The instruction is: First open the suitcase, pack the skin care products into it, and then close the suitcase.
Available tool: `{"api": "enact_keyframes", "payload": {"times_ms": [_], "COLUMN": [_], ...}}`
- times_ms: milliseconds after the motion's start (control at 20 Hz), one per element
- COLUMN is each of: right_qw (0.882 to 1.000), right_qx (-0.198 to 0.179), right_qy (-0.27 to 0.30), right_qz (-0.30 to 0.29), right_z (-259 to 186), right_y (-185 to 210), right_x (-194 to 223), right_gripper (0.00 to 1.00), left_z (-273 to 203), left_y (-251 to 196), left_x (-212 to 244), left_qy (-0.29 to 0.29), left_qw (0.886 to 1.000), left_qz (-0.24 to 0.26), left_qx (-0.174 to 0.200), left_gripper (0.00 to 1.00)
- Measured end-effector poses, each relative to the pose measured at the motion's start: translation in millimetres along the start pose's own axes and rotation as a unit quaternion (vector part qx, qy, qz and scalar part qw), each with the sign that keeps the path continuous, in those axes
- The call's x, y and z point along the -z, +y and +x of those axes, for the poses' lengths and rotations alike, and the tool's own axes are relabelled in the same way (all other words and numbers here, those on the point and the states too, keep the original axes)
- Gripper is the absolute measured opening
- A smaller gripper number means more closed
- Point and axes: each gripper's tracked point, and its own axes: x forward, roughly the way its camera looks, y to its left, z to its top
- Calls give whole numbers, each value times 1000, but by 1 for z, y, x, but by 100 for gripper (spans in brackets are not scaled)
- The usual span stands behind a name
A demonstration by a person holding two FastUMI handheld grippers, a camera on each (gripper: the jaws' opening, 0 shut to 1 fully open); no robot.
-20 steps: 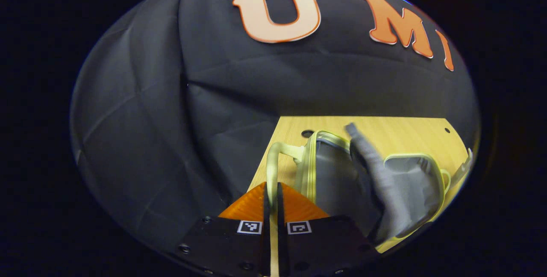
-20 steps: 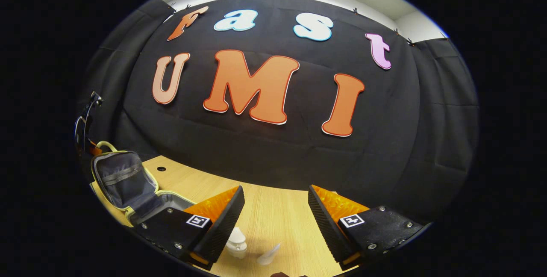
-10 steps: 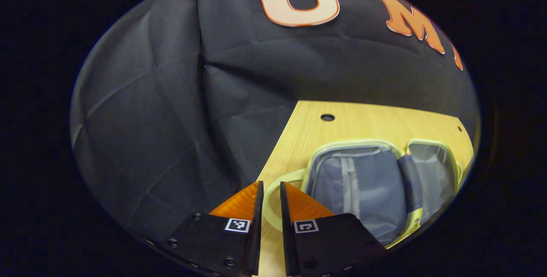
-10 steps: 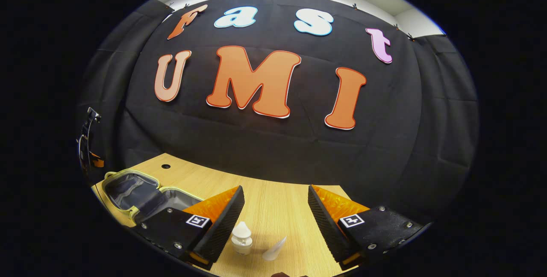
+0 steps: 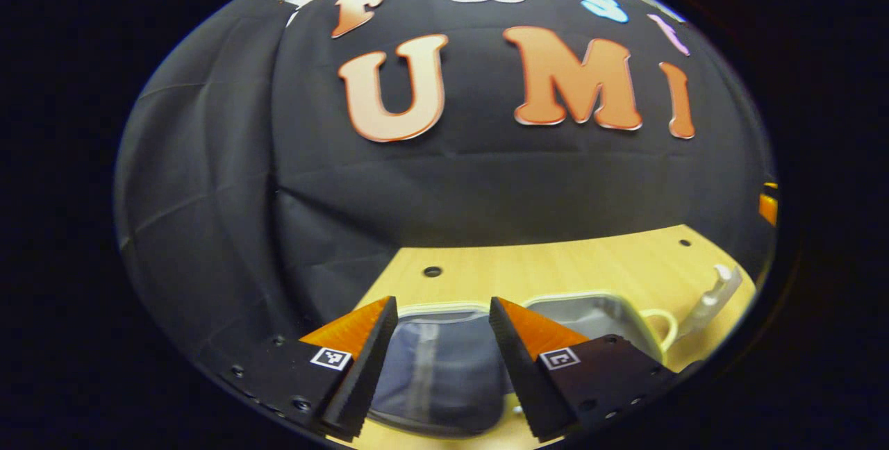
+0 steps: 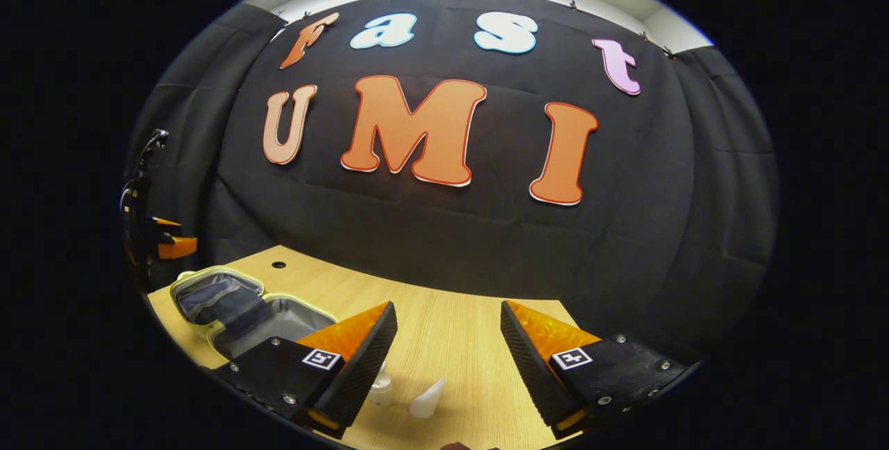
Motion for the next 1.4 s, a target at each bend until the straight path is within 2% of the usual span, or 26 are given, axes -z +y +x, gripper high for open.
{"api": "enact_keyframes", "payload": {"times_ms": [250,500,800,1250,1400], "right_qw": [1000,999,998,997,996], "right_qx": [-17,-39,-62,-67,-85], "right_qy": [15,28,33,34,38], "right_qz": [13,11,-4,-11,-10], "right_z": [-10,-20,-29,-30,-29], "right_y": [-15,-27,-36,-49,-43], "right_x": [21,41,67,94,103], "right_gripper": [95,95,95,95,95], "left_z": [-10,-24,-29,2,11], "left_y": [-111,-215,-316,-395,-414], "left_x": [-4,23,73,118,135], "left_qy": [-13,-9,2,11,29], "left_qw": [997,990,979,967,962], "left_qz": [24,46,42,60,57], "left_qx": [66,131,201,248,267], "left_gripper": [95,96,96,96,96]}}
